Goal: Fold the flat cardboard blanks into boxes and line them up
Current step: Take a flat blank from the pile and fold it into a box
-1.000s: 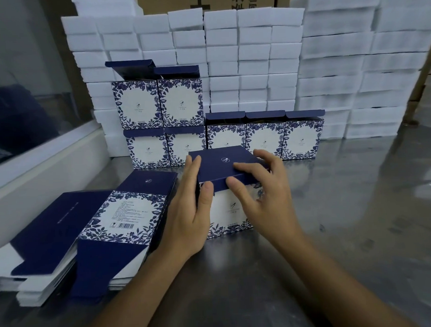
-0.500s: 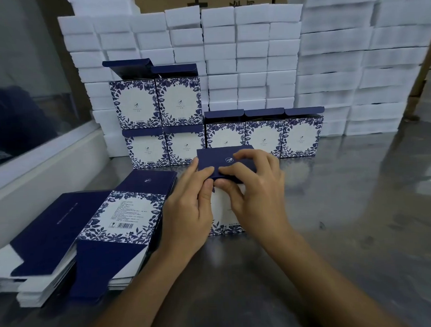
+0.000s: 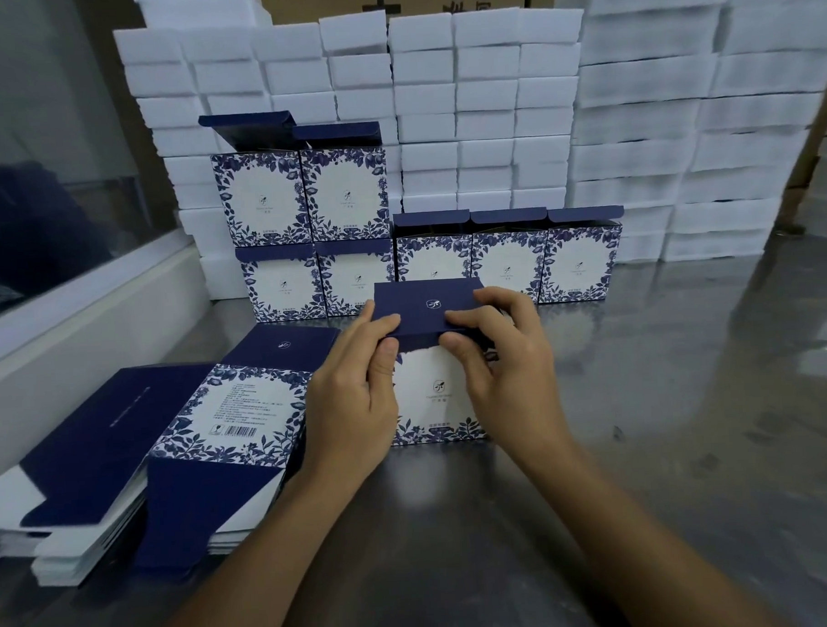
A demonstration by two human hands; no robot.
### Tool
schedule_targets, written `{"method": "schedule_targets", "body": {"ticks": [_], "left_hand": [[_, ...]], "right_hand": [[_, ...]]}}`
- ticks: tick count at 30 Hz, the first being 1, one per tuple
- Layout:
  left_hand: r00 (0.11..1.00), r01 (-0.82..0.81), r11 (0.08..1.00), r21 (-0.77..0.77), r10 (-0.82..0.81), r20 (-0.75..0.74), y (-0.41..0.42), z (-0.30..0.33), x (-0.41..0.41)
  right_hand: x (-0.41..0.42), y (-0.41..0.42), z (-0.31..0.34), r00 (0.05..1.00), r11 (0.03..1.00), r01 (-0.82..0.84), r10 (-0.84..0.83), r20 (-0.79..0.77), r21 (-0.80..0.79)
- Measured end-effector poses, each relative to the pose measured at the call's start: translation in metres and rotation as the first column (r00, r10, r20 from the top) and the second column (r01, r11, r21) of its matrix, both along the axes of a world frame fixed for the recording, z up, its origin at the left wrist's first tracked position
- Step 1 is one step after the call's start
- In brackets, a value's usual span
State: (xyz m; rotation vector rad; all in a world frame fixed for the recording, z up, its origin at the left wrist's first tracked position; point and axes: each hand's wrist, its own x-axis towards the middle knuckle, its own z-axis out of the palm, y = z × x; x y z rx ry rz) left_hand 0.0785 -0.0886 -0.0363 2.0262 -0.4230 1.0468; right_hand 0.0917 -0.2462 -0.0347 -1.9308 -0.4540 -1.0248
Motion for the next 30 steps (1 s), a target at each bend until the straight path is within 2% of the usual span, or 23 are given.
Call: {"method": "schedule_targets", "body": {"ticks": [3, 8, 11, 14, 18, 20, 25, 27, 28, 30], "left_hand": [[1.000, -0.009, 1.000, -0.019, 0.008, -0.018, 0.003, -0.001, 0.001], [0.999, -0.023, 1.000, -0.014, 0.022, -0.033, 0.007, 0.000, 0.003], [0.997, -0.017, 1.000, -0.007, 0.016, -0.072, 0.006, -0.001, 0.002], [0.993, -0.004, 1.000, -0.009, 0.003, -0.117, 0.004, -0.003, 0.001], [0.990, 0.027, 0.999, -0.028, -0.031, -0.137, 0.000, -0.004, -0.001], [0.990, 0.056, 0.998, -0.030, -0.060, -0.127, -0.004, -0.004, -0.002], [0.980, 0.135, 0.989, -0.054, -0.141, -0.142, -0.002, 0.000, -0.003], [0.977, 0.145, 0.989, 0.014, -0.141, -0.157, 0.007, 0.005, -0.002], [0.986, 0.092, 0.990, 0.106, -0.075, -0.150, 0.013, 0.007, 0.000], [0.978, -0.143, 0.932, 0.332, 0.184, -0.095, 0.027, 0.010, 0.005]], "right_hand": [[0.000, -0.004, -0.002, 1.000, 1.000, 0.011, -0.011, 0.009, 0.006], [0.001, -0.009, -0.001, 0.995, 0.988, -0.058, 0.068, -0.068, 0.145], [-0.001, -0.005, -0.002, 1.000, 0.989, 0.000, 0.003, -0.021, 0.149], [-0.005, 0.001, -0.007, 0.994, 0.991, 0.111, -0.110, -0.011, 0.072], [-0.011, 0.010, -0.015, 0.962, 0.996, 0.086, -0.088, -0.257, -0.019], [-0.014, 0.020, -0.017, 0.927, 0.990, 0.128, -0.141, -0.347, -0.062], [-0.011, 0.033, -0.022, 0.909, 0.978, 0.193, -0.209, -0.362, -0.081], [-0.009, 0.028, -0.021, 0.915, 0.983, 0.179, -0.183, -0.359, -0.046], [-0.008, 0.024, -0.018, 0.922, 0.985, 0.171, -0.173, -0.348, -0.035], [-0.003, 0.016, -0.009, 0.945, 0.985, 0.172, -0.166, -0.283, -0.002]]}}
